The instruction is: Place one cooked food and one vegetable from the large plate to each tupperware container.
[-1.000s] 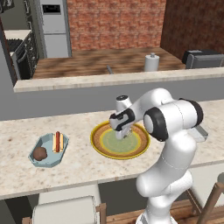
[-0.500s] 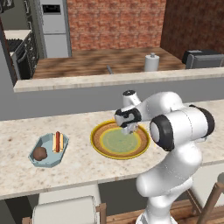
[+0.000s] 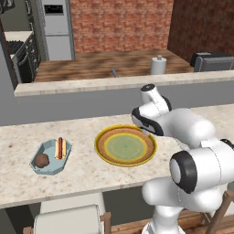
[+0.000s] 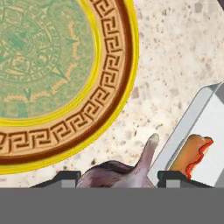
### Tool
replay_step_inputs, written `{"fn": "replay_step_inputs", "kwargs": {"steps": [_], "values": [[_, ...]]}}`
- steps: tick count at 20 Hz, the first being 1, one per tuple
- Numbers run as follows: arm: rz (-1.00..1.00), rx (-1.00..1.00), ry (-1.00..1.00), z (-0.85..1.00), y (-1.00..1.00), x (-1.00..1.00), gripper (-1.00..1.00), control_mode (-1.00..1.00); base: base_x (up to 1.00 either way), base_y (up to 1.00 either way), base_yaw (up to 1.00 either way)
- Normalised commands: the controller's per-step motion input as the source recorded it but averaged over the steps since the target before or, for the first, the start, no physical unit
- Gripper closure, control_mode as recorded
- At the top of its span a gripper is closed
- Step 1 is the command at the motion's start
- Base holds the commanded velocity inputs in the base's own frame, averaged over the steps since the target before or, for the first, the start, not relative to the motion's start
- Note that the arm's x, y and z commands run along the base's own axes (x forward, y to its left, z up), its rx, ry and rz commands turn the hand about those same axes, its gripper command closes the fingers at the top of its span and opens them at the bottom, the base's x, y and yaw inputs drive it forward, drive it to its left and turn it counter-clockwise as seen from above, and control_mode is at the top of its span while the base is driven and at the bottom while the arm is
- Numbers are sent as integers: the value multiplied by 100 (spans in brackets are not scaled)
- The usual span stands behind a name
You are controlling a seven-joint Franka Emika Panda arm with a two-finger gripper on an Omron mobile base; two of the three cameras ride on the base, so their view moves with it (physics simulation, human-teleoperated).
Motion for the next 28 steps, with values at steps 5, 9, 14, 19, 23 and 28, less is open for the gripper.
{"fn": "replay_step_inputs", "kwargs": {"steps": [5, 9, 14, 19, 23, 28], "values": [[-24, -7, 21, 36, -100, 32, 100, -100, 0, 0, 0], [-16, 0, 23, 2, -100, 55, 100, -100, 0, 0, 0], [-5, 2, 8, -35, -100, 12, 100, -100, 0, 0, 0], [0, 12, 0, -53, -92, -4, 100, -100, 0, 0, 0], [1, 17, -7, -69, -47, 0, 100, -100, 0, 0, 0], [4, 19, -17, -62, -23, 1, 100, -100, 0, 0, 0]]}}
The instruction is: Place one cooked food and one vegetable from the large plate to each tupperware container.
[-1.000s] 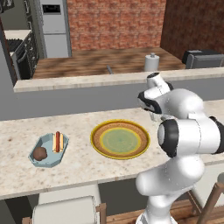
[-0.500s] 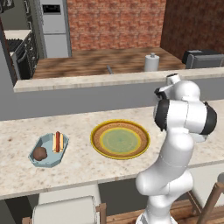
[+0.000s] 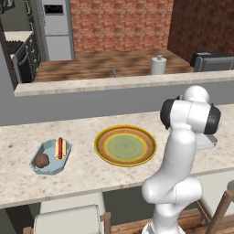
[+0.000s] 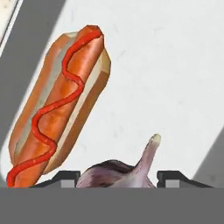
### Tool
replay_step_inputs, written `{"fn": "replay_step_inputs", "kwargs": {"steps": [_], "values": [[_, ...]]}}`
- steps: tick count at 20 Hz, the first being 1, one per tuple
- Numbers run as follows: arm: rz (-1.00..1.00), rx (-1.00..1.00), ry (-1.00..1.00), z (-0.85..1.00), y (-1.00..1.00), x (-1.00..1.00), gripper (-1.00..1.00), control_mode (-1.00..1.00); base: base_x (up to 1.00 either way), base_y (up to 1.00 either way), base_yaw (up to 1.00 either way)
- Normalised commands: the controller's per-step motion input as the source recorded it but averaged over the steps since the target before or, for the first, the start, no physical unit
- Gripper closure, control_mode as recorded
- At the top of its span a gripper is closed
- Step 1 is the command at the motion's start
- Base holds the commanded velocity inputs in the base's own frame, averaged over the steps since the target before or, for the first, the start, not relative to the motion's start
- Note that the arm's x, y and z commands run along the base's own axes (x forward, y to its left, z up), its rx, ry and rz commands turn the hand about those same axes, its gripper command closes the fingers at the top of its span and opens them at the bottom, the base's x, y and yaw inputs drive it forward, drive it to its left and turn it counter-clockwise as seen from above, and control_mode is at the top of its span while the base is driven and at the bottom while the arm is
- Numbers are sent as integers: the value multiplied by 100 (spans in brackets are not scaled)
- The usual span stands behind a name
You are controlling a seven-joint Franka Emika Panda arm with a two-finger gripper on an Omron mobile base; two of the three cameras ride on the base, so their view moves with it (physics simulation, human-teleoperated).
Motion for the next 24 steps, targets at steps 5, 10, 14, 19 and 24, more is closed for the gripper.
{"fn": "replay_step_inputs", "kwargs": {"steps": [5, 10, 14, 19, 24], "values": [[4, 15, -12, -41, -7, 0, 100, -100, 0, 0, 0], [6, 4, -1, -16, 1, 21, -100, -100, 0, 0, 0], [7, 7, -2, 0, 0, 30, -100, -100, 0, 0, 0], [7, 3, 0, 23, 0, 17, -100, -100, 0, 0, 0], [6, 1, -2, 28, 0, 1, -100, -100, 0, 0, 0]]}}
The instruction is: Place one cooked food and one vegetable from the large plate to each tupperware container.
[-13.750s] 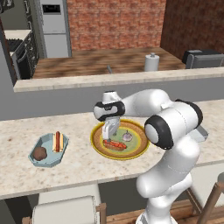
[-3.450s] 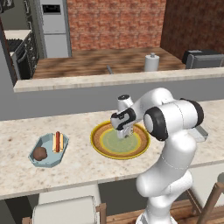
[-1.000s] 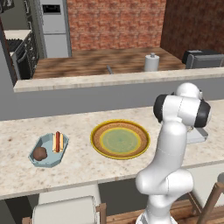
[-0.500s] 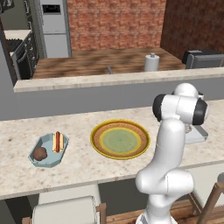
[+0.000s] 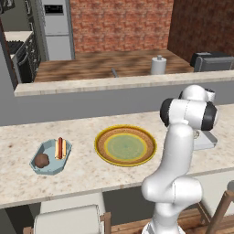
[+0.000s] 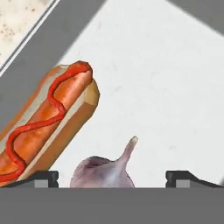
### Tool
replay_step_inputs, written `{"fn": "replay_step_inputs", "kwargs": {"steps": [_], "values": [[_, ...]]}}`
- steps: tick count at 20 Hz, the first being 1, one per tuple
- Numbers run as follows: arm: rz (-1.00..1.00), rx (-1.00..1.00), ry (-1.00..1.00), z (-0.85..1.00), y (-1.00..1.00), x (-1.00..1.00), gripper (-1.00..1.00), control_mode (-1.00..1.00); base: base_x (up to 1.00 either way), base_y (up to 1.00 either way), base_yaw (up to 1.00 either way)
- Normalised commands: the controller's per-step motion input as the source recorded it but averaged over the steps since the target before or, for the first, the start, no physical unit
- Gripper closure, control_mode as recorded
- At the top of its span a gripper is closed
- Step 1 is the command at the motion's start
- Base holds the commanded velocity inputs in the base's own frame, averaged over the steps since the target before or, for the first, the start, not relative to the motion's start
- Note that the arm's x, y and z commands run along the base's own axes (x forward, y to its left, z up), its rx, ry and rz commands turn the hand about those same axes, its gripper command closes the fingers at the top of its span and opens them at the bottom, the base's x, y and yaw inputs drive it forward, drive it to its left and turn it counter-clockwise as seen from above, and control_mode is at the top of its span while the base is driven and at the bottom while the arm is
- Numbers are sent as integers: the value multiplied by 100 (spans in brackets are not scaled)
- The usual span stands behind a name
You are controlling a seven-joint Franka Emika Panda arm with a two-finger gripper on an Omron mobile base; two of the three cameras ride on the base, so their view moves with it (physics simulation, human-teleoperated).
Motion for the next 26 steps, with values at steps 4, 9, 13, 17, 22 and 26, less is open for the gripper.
{"fn": "replay_step_inputs", "kwargs": {"steps": [4, 9, 13, 17, 22, 26], "values": [[8, 3, -31, 94, -6, -59, -100, -100, 0, 0, 0], [12, -11, -46, 97, 18, -100, -100, -100, 0, 0, 0], [10, -24, -23, 92, 71, -100, -100, -100, 0, 0, 0], [10, -42, -13, 44, 100, -100, -100, -100, 0, 0, 0], [11, -58, -18, -10, 100, -100, -100, -100, 0, 0, 0], [8, -65, -11, -71, 100, -100, -100, -100, 0, 0, 0]]}}
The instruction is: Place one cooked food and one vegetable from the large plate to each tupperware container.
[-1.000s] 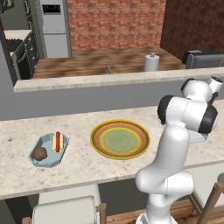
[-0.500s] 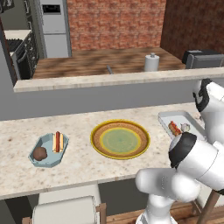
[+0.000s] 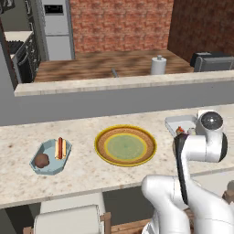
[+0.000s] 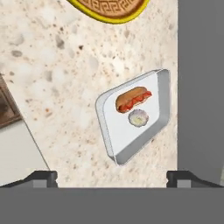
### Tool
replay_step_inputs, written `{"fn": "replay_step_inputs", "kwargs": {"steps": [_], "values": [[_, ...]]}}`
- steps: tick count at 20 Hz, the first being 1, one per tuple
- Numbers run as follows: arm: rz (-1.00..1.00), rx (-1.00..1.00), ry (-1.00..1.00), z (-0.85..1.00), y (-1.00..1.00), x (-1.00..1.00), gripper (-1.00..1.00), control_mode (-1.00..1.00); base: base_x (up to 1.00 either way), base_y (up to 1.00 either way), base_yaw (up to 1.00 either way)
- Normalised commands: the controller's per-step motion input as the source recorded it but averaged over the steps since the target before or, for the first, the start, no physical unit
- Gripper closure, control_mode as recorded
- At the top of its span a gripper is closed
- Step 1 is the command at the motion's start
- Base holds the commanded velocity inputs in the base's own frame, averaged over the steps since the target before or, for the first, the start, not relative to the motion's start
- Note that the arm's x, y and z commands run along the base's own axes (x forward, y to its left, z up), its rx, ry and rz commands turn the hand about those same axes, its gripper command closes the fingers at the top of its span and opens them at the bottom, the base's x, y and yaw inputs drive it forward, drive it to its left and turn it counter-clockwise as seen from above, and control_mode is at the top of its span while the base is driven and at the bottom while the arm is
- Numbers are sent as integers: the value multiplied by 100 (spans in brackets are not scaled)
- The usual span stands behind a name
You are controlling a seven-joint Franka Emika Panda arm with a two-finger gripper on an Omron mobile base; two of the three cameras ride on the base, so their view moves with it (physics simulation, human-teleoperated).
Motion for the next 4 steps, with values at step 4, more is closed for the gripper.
{"fn": "replay_step_inputs", "kwargs": {"steps": [4], "values": [[11, -56, -1, -86, 100, -70, -100, -100, 0, 0, 0]]}}
